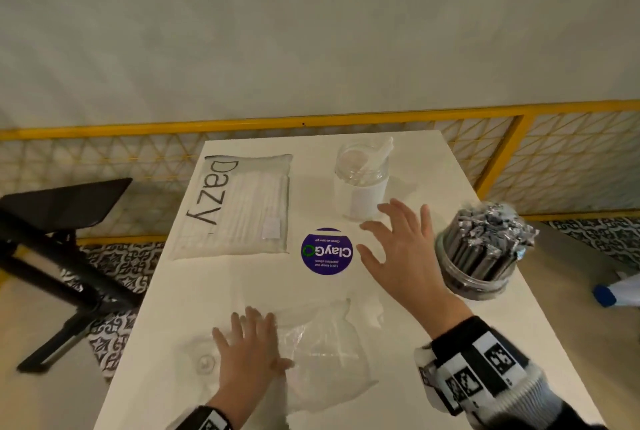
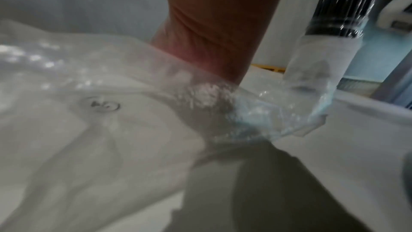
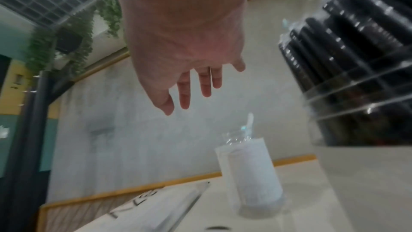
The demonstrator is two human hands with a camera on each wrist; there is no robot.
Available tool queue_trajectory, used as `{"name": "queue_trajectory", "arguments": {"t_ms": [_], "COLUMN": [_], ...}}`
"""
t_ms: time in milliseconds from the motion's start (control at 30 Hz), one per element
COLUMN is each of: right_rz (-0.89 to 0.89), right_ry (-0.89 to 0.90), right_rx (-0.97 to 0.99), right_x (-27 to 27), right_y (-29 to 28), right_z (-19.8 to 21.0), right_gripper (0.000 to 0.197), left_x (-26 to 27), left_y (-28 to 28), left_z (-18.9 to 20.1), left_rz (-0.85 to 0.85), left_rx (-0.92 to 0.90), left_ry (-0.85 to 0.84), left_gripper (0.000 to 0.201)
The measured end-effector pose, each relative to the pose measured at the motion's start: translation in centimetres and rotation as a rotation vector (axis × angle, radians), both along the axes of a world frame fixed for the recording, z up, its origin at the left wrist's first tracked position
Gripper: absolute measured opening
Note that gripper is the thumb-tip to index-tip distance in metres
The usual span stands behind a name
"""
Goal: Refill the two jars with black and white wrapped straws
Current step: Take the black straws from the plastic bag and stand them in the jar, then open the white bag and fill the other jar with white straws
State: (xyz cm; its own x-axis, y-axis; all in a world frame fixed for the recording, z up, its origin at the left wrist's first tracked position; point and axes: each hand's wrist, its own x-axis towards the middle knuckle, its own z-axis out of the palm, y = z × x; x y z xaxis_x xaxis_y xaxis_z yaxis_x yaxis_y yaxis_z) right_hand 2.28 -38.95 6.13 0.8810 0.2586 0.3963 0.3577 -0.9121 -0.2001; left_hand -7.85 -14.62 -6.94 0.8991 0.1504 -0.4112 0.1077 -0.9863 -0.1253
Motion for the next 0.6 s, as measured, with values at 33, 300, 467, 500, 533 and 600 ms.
{"name": "queue_trajectory", "arguments": {"t_ms": [33,300,467,500,533,600], "right_rz": [0.034,0.336,0.100,0.064,0.041,0.013], "right_ry": [0.015,0.359,0.422,0.352,0.293,0.235], "right_rx": [0.010,-0.251,-0.286,-0.220,-0.156,-0.061], "right_x": [-0.2,-3.9,-0.9,0.4,1.8,4.8], "right_y": [0.5,4.1,2.1,1.8,1.6,1.6], "right_z": [-0.6,-10.9,-12.2,-11.5,-10.5,-8.3], "right_gripper": [0.027,0.053,0.084,0.083,0.079,0.074], "left_x": [-0.3,-1.9,-2.5,-2.6,-2.6,-2.2], "left_y": [1.0,1.6,5.9,7.0,8.0,9.5], "left_z": [-1.2,2.1,1.7,1.7,1.7,1.9], "left_rz": [0.018,0.480,0.230,0.147,0.077,-0.025], "left_rx": [0.026,0.019,-0.068,-0.068,-0.065,-0.063], "left_ry": [-0.004,0.156,0.176,0.188,0.207,0.249], "left_gripper": [0.116,0.119,0.119,0.117,0.115,0.115]}}
